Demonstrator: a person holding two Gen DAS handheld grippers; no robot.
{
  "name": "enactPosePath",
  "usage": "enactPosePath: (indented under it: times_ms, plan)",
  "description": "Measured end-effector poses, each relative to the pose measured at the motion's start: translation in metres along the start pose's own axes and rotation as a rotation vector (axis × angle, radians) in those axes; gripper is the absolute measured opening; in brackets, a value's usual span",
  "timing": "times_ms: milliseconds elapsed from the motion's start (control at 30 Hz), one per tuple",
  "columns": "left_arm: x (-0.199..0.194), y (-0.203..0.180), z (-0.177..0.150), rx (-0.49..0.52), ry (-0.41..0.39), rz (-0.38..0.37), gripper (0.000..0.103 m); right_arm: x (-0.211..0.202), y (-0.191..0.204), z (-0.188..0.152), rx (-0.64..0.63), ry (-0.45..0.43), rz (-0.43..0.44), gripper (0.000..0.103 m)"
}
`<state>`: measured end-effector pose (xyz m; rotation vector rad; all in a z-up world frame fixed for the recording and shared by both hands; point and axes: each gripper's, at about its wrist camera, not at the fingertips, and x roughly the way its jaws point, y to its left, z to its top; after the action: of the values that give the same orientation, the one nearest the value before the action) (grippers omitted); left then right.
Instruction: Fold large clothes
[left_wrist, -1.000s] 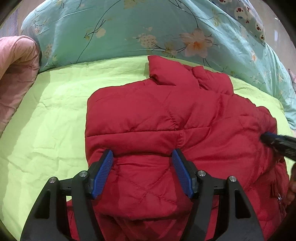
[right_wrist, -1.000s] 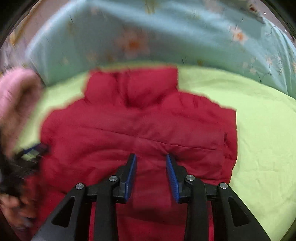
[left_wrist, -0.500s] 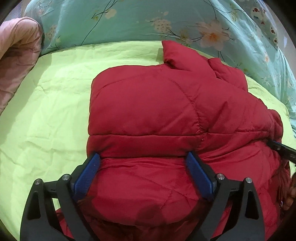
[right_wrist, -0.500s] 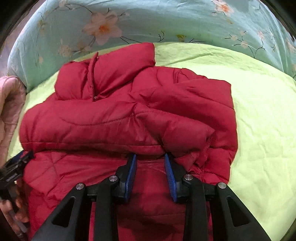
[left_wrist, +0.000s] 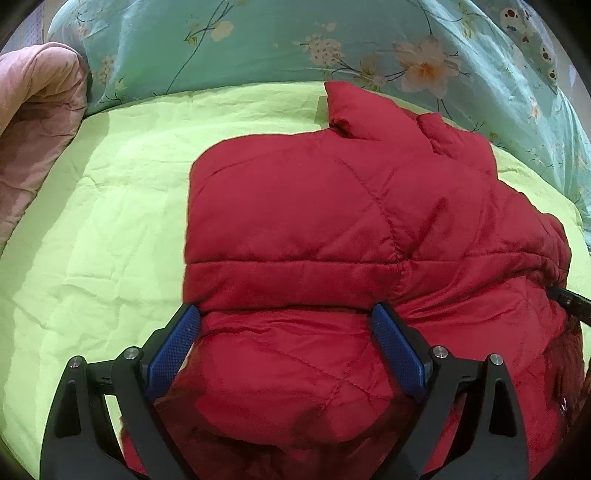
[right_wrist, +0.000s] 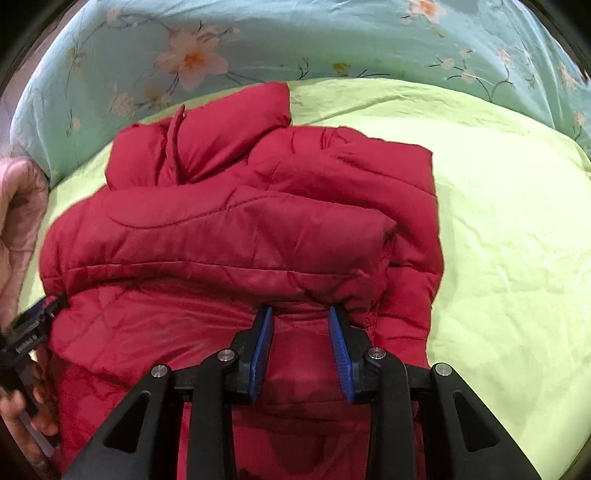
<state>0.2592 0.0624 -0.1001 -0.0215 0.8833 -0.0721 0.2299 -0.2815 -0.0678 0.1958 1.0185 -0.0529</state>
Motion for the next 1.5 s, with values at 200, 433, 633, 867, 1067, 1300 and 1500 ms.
enactPosePath:
  times_ms: [200, 433, 633, 867, 1067, 1300, 1500]
  plan:
    - [-0.037, 0.011, -0.013, 0.009, -0.030, -0.004, 0.095, -0.048, -0.005, -0.024, 0.012, -0.023, 0.054, 0.035]
    - [-0.082, 0.023, -0.050, 0.009, -0.066, -0.020, 0.095, -0.079, -0.016, -0.074, 0.051, 0.002, 0.120, 0.058]
    - [-0.123, 0.037, -0.091, -0.008, -0.088, -0.032, 0.095, -0.108, -0.024, -0.117, 0.054, -0.024, 0.139, 0.059]
    - [-0.149, 0.052, -0.135, -0.043, -0.063, -0.050, 0.095, -0.141, -0.039, -0.157, 0.067, -0.043, 0.145, 0.061]
    - [-0.164, 0.063, -0.156, -0.074, -0.061, -0.064, 0.095, -0.160, -0.052, -0.184, 0.109, -0.066, 0.147, 0.062]
    - [-0.171, 0.068, -0.173, -0.070, -0.037, -0.064, 0.095, -0.172, -0.061, -0.203, 0.130, -0.069, 0.135, 0.062]
    - [-0.179, 0.084, -0.189, -0.070, -0.012, -0.066, 0.095, -0.186, -0.076, -0.211, 0.145, -0.078, 0.108, 0.063]
